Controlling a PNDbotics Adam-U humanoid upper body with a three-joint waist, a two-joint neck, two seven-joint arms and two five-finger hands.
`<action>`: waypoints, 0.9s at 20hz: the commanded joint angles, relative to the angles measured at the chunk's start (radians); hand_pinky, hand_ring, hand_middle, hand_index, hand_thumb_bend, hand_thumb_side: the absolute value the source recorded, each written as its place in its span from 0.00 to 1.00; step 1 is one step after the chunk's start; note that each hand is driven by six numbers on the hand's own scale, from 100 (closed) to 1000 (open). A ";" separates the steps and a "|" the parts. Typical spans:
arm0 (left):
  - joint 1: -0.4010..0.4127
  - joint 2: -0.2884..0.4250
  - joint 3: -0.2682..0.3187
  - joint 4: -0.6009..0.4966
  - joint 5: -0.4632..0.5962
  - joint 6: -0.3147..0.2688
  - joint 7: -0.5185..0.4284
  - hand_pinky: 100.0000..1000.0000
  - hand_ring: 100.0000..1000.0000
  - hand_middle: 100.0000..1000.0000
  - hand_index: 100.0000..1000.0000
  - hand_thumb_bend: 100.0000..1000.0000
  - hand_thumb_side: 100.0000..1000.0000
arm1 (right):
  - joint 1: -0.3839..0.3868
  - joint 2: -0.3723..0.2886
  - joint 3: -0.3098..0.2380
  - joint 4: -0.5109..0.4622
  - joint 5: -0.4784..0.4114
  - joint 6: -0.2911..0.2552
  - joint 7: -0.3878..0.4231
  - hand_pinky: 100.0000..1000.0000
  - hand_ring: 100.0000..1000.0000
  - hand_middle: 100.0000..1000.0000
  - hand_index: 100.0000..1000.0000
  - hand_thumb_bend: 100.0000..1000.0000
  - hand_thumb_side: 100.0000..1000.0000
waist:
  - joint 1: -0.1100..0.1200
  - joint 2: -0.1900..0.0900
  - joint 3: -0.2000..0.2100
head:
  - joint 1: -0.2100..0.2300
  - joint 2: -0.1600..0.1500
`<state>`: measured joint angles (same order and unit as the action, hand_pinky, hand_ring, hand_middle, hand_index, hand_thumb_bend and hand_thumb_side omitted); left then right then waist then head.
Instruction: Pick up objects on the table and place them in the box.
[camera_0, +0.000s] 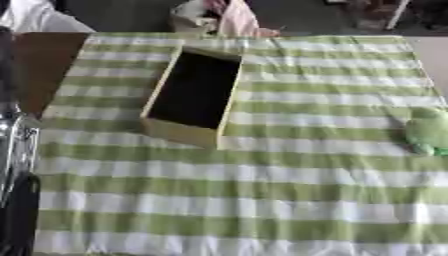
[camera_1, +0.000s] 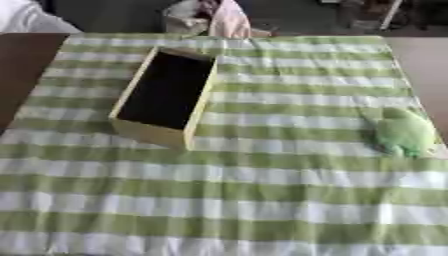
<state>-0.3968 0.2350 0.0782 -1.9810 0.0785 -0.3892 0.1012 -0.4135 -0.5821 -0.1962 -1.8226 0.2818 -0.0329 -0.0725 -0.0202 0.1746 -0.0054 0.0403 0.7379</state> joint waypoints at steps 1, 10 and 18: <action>-0.006 0.015 0.006 -0.019 -0.002 0.004 0.000 0.48 0.74 0.69 0.74 0.00 0.64 | -0.021 -0.130 0.027 0.054 0.044 -0.006 0.040 0.71 0.76 0.74 0.84 0.00 0.96 | -0.004 -0.019 -0.002 | -0.001 0.010; 0.000 0.027 -0.001 -0.019 -0.007 0.009 -0.007 0.48 0.74 0.69 0.74 0.00 0.64 | -0.077 -0.391 0.140 0.251 0.164 -0.068 0.193 0.91 0.81 0.78 0.86 0.00 1.00 | -0.018 -0.031 -0.009 | 0.001 0.019; -0.004 0.028 -0.004 -0.019 -0.010 0.009 -0.010 0.48 0.74 0.69 0.74 0.00 0.64 | -0.099 -0.457 0.198 0.340 0.197 -0.132 0.255 0.94 0.82 0.78 0.86 0.00 1.00 | -0.020 -0.031 -0.007 | -0.001 0.020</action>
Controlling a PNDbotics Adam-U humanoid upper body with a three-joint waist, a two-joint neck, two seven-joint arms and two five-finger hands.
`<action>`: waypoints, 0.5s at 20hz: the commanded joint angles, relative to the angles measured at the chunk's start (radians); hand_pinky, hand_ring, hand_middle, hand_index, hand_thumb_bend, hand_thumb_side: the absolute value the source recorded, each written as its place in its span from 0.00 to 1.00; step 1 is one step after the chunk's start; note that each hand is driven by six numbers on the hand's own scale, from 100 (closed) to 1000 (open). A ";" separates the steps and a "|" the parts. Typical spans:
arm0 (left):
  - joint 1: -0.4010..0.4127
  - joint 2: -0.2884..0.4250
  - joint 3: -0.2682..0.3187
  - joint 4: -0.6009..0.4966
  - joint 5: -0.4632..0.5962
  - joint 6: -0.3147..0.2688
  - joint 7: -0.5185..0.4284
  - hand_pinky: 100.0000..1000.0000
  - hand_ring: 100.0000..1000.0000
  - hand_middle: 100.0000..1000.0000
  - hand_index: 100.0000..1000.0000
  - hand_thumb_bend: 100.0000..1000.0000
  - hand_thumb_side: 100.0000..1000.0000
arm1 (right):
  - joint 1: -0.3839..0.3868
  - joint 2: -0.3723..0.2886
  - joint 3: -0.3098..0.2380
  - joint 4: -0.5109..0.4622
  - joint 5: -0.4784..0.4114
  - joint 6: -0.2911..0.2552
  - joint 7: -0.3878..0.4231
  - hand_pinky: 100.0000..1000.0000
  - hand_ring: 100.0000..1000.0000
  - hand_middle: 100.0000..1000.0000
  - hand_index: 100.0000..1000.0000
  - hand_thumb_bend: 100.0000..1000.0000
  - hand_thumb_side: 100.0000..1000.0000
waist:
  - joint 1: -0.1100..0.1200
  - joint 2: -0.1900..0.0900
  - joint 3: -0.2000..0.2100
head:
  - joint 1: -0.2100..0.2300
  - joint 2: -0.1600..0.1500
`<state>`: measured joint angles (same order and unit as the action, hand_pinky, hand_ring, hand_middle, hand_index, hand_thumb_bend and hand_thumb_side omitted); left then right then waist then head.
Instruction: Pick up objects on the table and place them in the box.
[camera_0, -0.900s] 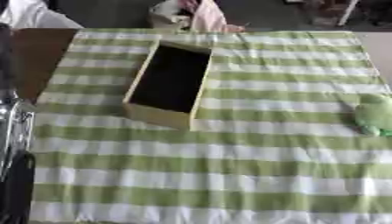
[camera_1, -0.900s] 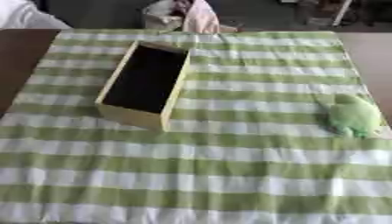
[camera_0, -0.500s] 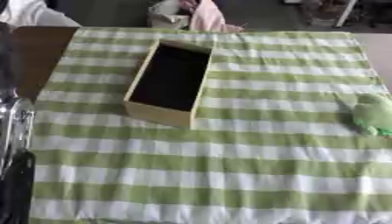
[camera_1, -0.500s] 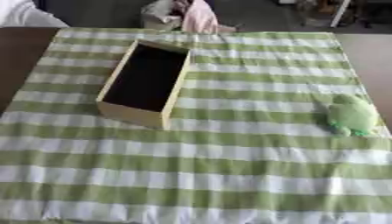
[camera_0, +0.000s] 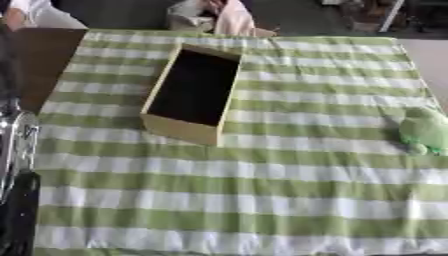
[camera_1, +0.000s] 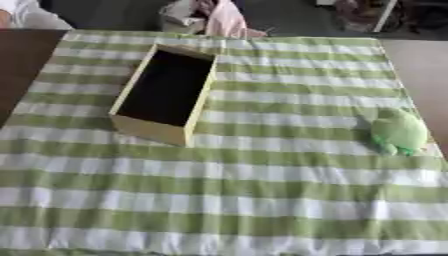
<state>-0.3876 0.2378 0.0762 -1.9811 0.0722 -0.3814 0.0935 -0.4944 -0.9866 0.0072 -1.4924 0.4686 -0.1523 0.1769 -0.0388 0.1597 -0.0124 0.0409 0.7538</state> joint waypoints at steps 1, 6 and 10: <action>-0.015 0.028 -0.005 -0.019 -0.004 0.002 -0.004 0.48 0.74 0.69 0.74 0.00 0.64 | -0.011 -0.061 0.003 0.003 0.015 -0.020 0.011 1.00 0.85 0.80 0.87 0.00 1.00 | -0.005 -0.015 0.005 | -0.008 0.003; -0.016 0.030 -0.011 -0.019 0.001 0.004 -0.009 0.48 0.74 0.69 0.74 0.00 0.64 | -0.011 -0.110 0.105 -0.014 0.044 -0.086 0.076 1.00 0.87 0.82 0.87 0.00 1.00 | -0.007 -0.016 0.009 | -0.010 -0.002; -0.015 0.030 -0.011 -0.019 0.001 0.005 -0.010 0.48 0.74 0.69 0.74 0.00 0.64 | -0.019 -0.113 0.132 -0.012 0.045 -0.138 0.134 1.00 0.87 0.82 0.87 0.00 1.00 | -0.005 -0.016 0.006 | -0.008 -0.004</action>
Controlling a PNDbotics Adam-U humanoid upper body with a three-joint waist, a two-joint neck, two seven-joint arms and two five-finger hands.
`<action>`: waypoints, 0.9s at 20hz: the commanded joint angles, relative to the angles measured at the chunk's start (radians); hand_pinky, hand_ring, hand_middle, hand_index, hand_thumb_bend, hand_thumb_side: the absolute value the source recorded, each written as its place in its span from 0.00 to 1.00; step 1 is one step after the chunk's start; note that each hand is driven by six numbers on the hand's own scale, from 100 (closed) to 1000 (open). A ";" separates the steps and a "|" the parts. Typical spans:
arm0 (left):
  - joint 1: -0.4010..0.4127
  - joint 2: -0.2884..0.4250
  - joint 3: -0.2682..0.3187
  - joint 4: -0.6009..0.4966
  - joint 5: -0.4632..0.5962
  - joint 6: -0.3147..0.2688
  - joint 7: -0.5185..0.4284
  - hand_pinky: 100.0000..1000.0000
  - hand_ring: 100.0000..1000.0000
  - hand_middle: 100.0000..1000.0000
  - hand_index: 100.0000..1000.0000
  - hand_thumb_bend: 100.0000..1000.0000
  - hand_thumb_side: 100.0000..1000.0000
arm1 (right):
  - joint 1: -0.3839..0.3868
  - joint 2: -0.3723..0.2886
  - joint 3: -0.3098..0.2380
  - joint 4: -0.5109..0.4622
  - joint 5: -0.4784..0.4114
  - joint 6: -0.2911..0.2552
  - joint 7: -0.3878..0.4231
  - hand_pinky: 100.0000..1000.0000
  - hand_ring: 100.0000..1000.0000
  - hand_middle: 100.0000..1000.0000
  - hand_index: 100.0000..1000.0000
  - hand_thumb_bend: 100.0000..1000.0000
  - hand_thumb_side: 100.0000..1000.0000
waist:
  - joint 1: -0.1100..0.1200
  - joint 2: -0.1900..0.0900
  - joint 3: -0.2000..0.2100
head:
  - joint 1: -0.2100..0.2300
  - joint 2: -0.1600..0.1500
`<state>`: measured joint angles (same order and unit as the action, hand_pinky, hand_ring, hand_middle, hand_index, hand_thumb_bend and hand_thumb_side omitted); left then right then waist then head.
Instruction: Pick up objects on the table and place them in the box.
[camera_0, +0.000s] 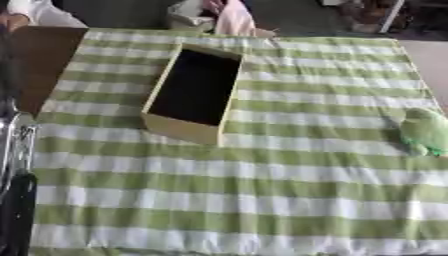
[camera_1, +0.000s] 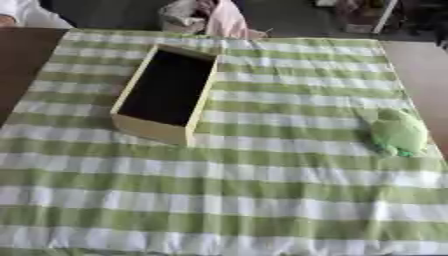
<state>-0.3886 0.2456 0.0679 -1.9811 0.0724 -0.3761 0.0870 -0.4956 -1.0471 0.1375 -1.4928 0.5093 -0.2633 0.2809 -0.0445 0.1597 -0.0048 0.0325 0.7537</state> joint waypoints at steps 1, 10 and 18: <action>-0.014 0.022 -0.003 -0.019 0.001 0.000 -0.004 0.48 0.74 0.69 0.74 0.00 0.64 | -0.017 -0.054 0.001 -0.014 0.002 -0.035 0.045 1.00 0.88 0.82 0.87 0.00 1.00 | 0.000 -0.016 -0.002 | 0.000 -0.004; -0.013 0.024 -0.006 -0.019 0.001 0.002 -0.006 0.47 0.74 0.69 0.74 0.00 0.65 | 0.000 -0.064 0.015 -0.007 -0.046 -0.056 0.184 1.00 0.89 0.84 0.88 0.00 1.00 | 0.000 -0.016 -0.003 | -0.004 -0.004; -0.011 0.020 -0.009 -0.019 0.002 0.006 -0.009 0.47 0.74 0.69 0.74 0.00 0.65 | -0.038 -0.044 0.047 -0.003 -0.075 -0.059 0.231 1.00 0.89 0.84 0.88 0.00 1.00 | -0.001 -0.015 -0.001 | -0.011 -0.005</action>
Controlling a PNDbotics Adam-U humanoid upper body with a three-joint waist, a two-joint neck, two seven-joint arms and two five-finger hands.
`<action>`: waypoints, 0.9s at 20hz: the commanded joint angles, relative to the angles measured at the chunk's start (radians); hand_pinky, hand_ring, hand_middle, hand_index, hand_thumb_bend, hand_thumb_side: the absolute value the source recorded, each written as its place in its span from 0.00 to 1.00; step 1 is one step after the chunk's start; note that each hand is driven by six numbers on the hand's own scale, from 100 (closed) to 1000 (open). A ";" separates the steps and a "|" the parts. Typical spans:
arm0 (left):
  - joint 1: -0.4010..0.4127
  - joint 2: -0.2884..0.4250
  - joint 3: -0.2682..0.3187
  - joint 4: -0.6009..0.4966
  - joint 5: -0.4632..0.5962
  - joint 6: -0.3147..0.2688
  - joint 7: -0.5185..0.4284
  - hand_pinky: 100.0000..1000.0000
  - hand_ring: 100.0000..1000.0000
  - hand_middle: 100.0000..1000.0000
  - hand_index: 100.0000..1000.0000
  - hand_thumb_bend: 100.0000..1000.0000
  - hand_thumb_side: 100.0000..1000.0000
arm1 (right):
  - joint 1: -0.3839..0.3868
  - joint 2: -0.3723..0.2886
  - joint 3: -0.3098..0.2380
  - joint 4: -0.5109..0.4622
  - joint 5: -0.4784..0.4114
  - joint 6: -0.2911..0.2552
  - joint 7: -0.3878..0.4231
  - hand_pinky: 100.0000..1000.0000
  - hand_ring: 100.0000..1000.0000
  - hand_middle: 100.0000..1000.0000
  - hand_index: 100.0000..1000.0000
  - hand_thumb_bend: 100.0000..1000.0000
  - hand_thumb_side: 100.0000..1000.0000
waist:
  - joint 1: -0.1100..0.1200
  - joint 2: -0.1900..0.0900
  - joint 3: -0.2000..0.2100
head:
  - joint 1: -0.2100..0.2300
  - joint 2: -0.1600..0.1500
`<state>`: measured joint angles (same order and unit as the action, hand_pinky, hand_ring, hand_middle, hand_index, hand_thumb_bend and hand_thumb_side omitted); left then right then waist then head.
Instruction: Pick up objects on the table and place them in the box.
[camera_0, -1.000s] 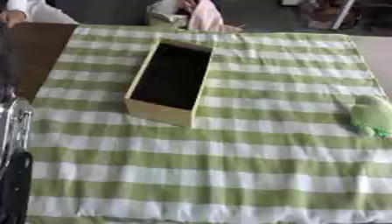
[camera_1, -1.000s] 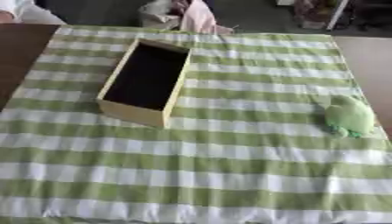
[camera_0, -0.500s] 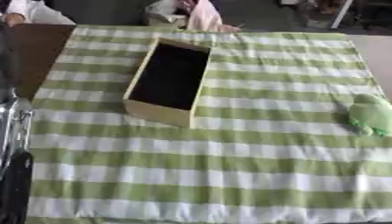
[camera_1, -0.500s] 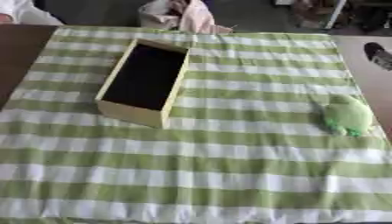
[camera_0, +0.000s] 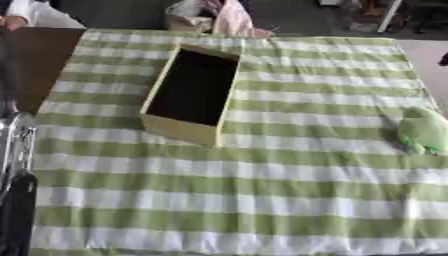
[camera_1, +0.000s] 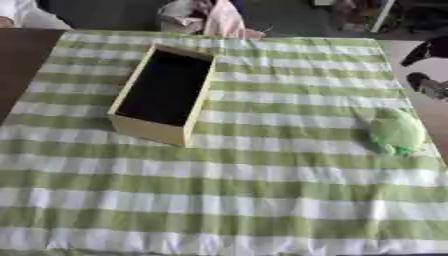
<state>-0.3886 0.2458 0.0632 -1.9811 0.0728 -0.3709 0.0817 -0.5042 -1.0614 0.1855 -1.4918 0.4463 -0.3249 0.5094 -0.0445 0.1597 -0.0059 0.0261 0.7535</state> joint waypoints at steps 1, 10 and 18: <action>-0.012 0.019 -0.005 -0.019 0.003 0.001 -0.005 0.47 0.74 0.69 0.74 0.00 0.65 | -0.045 -0.020 0.009 -0.006 -0.016 0.004 0.001 0.99 0.88 0.84 0.88 0.00 1.00 | -0.001 -0.016 0.002 | -0.008 -0.005; -0.008 0.012 -0.008 -0.019 0.005 0.006 -0.009 0.47 0.74 0.68 0.73 0.00 0.66 | -0.159 0.072 0.093 0.024 -0.038 0.032 0.007 0.97 0.87 0.83 0.88 0.00 1.00 | -0.001 -0.019 0.011 | -0.023 -0.008; -0.006 0.012 -0.007 -0.019 0.004 0.010 -0.009 0.46 0.74 0.68 0.73 0.00 0.66 | -0.143 0.079 0.106 0.052 -0.031 0.067 0.008 0.96 0.88 0.83 0.91 0.00 1.00 | -0.001 -0.017 0.009 | -0.023 -0.006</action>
<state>-0.3869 0.2453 0.0574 -1.9811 0.0741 -0.3633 0.0744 -0.6363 -0.9543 0.3026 -1.4419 0.4146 -0.2650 0.5168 -0.0451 0.1590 0.0057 0.0055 0.7534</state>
